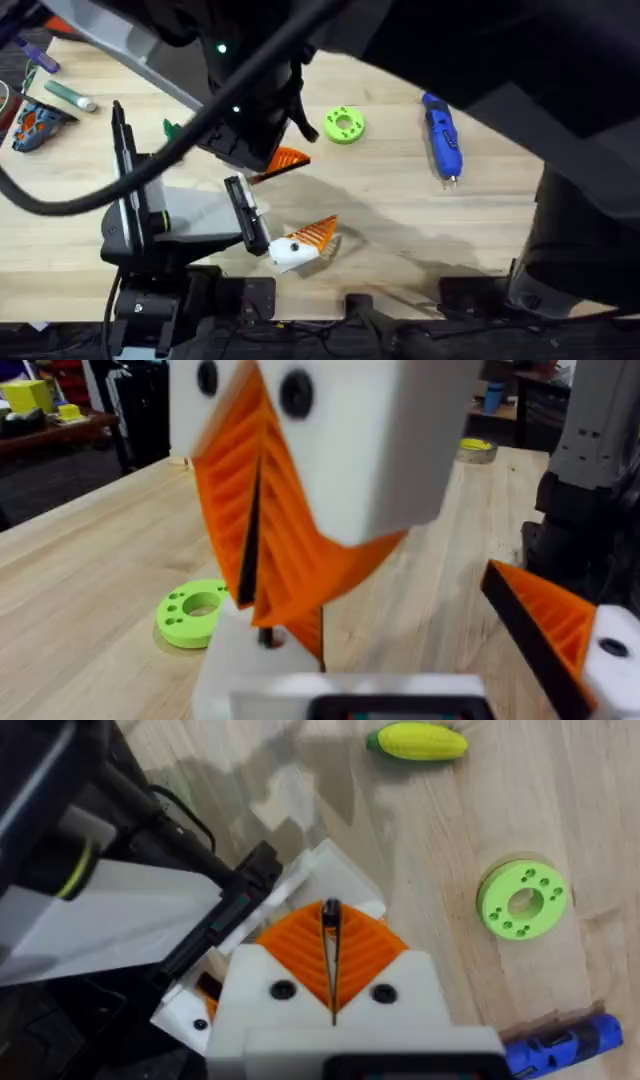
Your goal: Pick up the gripper from the table and insert it into the empty holder that is missing its gripper. Then pick up a screw, insert it into the mounting hole, and use the screwdriver to tighten it. Finally, clean up the table by picking up the vegetable and placing it into the bucket.
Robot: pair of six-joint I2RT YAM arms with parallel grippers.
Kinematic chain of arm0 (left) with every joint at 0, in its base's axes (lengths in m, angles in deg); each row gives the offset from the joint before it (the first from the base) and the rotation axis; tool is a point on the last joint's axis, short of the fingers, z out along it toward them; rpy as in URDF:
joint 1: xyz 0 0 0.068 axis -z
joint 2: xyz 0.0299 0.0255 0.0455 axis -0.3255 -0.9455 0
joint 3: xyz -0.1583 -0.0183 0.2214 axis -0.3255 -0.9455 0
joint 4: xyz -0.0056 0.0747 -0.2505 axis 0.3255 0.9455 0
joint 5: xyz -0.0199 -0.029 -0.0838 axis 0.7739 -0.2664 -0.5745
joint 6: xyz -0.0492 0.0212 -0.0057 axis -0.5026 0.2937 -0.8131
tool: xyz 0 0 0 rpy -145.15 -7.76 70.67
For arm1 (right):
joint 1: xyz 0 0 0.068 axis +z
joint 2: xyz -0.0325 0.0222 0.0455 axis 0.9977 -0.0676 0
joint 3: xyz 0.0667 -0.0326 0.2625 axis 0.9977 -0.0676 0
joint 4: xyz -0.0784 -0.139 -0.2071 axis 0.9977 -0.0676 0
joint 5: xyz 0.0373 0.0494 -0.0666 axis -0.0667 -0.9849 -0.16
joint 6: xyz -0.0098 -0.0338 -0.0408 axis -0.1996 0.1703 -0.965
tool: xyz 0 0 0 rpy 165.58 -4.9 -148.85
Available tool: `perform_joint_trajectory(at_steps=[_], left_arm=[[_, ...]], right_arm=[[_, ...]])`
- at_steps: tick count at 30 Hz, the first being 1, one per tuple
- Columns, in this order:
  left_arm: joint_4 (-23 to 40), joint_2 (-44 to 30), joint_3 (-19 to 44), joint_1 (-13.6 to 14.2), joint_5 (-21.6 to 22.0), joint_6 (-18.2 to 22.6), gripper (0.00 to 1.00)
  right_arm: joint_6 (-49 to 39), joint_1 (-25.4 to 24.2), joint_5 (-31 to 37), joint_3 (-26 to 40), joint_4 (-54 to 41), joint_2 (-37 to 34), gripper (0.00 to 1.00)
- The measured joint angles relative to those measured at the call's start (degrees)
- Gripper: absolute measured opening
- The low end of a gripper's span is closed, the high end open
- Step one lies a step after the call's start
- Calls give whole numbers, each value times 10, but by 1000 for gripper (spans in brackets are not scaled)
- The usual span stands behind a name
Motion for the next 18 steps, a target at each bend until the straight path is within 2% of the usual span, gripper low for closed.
perform_joint_trajectory(at_steps=[18], left_arm=[[0, 0, 0, 0, 0, 0, 987]], right_arm=[[0, 0, 10, 0, -9, 0, 7]])
